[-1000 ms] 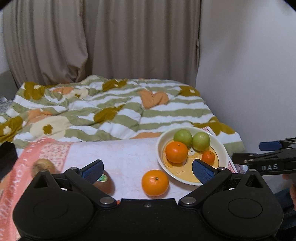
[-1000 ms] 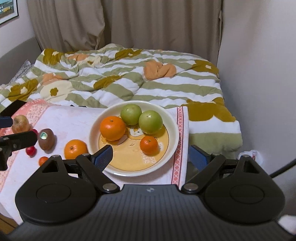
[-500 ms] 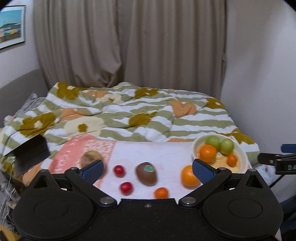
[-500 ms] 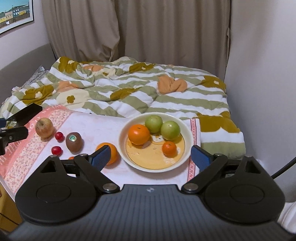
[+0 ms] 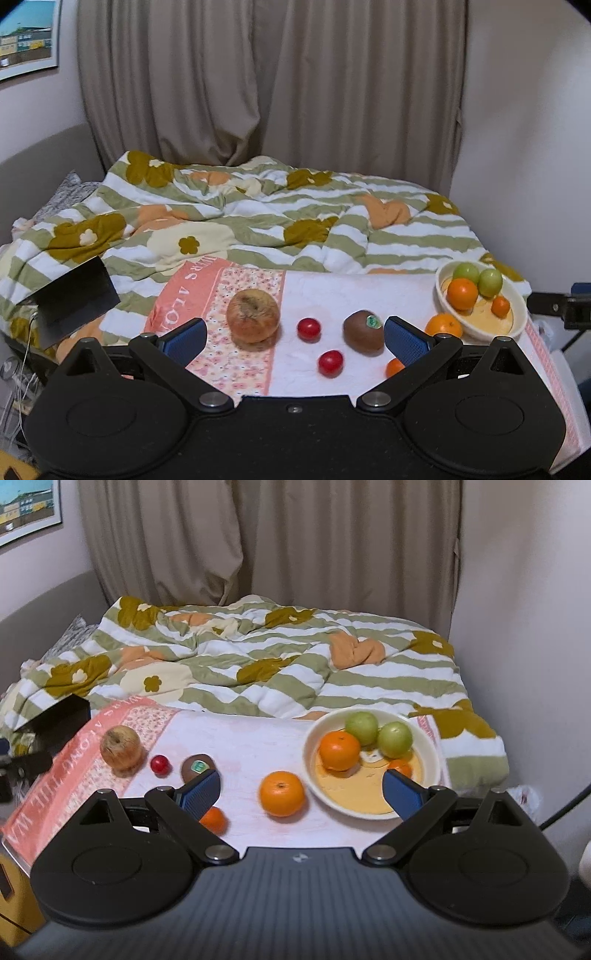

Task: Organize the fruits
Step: 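Withdraw both tools from the bowl back over the remaining fruits, then lower the left tool onto the brown apple and close on it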

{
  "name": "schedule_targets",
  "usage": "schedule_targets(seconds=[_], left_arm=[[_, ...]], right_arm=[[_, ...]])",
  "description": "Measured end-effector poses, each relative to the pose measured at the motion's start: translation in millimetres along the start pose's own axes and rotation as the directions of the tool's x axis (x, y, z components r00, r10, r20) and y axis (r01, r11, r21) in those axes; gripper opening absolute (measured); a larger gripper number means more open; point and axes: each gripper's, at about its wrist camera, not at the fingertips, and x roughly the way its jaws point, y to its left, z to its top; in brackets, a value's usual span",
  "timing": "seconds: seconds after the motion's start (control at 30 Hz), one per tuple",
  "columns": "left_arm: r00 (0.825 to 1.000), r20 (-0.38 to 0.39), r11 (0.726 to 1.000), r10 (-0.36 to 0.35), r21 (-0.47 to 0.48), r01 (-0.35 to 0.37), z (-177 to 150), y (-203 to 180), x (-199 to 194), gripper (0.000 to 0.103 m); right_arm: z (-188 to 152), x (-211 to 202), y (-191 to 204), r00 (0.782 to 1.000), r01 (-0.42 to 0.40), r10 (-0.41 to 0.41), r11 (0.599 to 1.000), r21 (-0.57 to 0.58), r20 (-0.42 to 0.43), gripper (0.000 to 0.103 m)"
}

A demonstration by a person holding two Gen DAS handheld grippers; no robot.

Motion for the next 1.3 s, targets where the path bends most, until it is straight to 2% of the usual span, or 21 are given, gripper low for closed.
schedule_targets(seconds=[0.33, 0.57, 0.97, 1.3], left_arm=[[0.991, -0.081, 0.986, -0.108, 0.118, 0.117, 3, 53, 45, 0.103], [0.977, -0.157, 0.969, -0.143, 0.18, 0.17, 7, 66, 92, 0.103], [0.966, -0.251, 0.967, -0.069, 0.22, 0.126, 2, 65, 168, 0.103], [0.953, -0.299, 0.971, -0.04, 0.214, 0.108, 2, 58, 208, 0.102]], right_arm=[[-6, 16, 61, 0.994, 0.103, -0.099, 0.986, 0.132, -0.034, 0.103], [-8, 47, 86, 0.986, 0.152, -0.138, 0.975, 0.161, -0.097, 0.103], [-3, 136, 97, 0.977, 0.088, -0.068, 0.992, 0.093, -0.203, 0.103], [-2, 196, 108, 0.955, 0.003, 0.005, 1.0, 0.028, -0.295, 0.103]])
